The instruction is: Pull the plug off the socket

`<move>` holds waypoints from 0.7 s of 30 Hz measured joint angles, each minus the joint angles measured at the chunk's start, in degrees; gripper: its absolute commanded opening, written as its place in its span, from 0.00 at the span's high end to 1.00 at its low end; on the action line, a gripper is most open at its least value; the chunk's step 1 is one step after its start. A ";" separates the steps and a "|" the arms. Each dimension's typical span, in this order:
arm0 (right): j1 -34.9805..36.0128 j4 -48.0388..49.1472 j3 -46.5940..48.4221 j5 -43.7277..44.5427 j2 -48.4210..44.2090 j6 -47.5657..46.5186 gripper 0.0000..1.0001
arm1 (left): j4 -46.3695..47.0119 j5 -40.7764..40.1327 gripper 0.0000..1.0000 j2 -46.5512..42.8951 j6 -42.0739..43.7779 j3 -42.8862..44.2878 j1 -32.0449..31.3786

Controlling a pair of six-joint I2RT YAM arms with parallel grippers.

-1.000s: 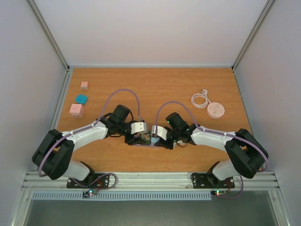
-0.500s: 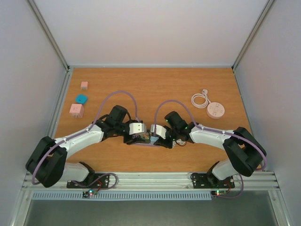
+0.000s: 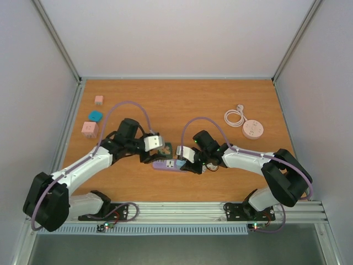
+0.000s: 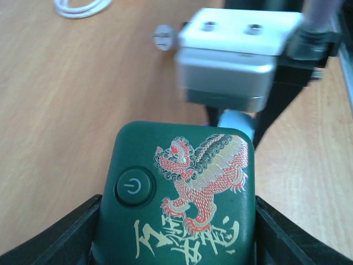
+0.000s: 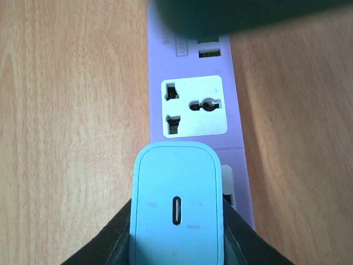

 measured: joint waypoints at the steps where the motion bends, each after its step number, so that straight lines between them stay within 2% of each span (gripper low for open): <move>1: -0.02 0.00 0.00 0.00 0.00 0.02 0.98 | -0.98 0.02 0.63 -0.28 -0.15 0.61 1.16; 7: 0.00 -0.31 0.28 0.02 0.09 0.26 0.97 | -11.15 -0.87 0.63 -0.42 2.16 8.26 11.30; 16: 0.00 -0.26 0.74 0.02 0.61 1.60 0.97 | -30.45 -4.70 0.63 3.91 12.04 21.59 23.47; 21: 0.00 0.04 1.22 0.00 1.18 2.64 0.96 | -39.91 -10.08 0.63 7.65 19.08 28.50 30.91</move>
